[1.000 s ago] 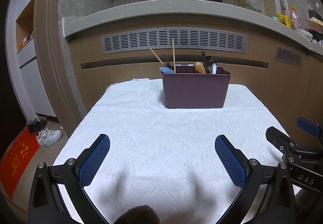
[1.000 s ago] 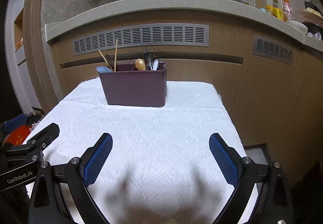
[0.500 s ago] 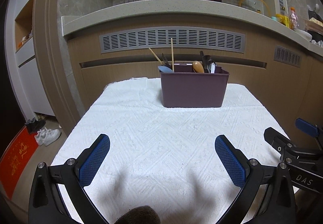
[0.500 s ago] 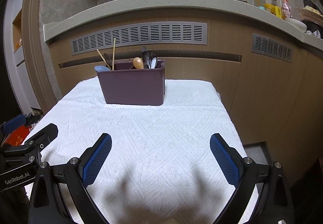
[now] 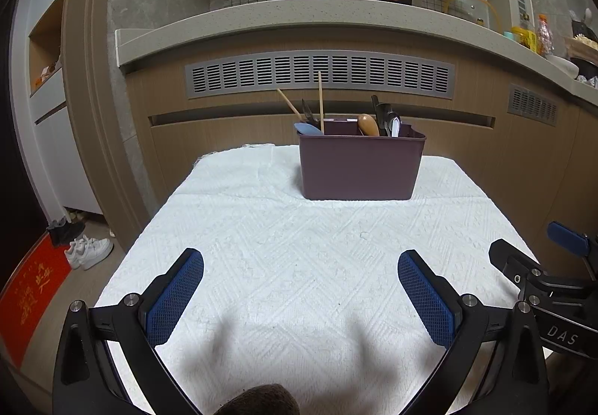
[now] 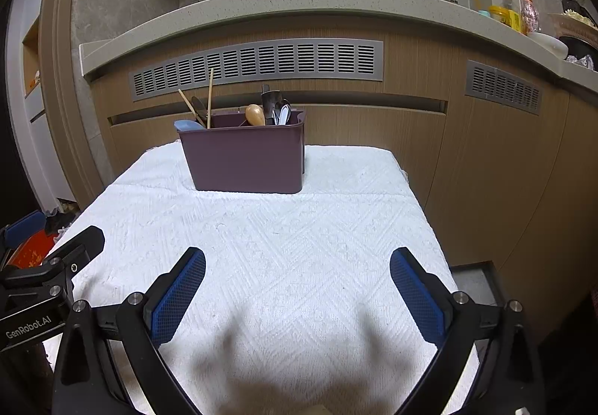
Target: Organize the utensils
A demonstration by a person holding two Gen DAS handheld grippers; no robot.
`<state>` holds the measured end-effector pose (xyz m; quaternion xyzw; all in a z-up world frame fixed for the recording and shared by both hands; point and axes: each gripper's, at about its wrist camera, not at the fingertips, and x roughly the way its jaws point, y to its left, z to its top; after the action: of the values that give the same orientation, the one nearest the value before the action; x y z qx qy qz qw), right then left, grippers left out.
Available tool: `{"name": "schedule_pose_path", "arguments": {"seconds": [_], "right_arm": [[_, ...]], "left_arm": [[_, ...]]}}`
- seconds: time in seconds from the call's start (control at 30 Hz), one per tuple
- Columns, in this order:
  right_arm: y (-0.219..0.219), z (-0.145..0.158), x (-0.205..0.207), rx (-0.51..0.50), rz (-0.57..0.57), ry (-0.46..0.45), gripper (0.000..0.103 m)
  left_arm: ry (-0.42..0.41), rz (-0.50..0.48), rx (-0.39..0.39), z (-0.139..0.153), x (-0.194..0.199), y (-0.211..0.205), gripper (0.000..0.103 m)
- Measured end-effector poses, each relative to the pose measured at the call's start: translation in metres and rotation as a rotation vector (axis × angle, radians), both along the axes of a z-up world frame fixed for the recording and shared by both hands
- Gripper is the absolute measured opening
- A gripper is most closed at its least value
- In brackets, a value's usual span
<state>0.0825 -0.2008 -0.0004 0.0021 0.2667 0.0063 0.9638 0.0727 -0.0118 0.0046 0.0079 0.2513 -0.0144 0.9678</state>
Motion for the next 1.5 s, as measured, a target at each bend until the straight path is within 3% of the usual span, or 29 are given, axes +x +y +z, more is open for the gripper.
{"name": "schedule_pose_path", "arguments": {"seconds": [1.5], "right_arm": [[0.0003, 0.0027, -0.0038, 0.003, -0.004, -0.012, 0.099]], "left_arm": [[0.010, 0.004, -0.005, -0.0014, -0.0028, -0.0032, 0.103]]}}
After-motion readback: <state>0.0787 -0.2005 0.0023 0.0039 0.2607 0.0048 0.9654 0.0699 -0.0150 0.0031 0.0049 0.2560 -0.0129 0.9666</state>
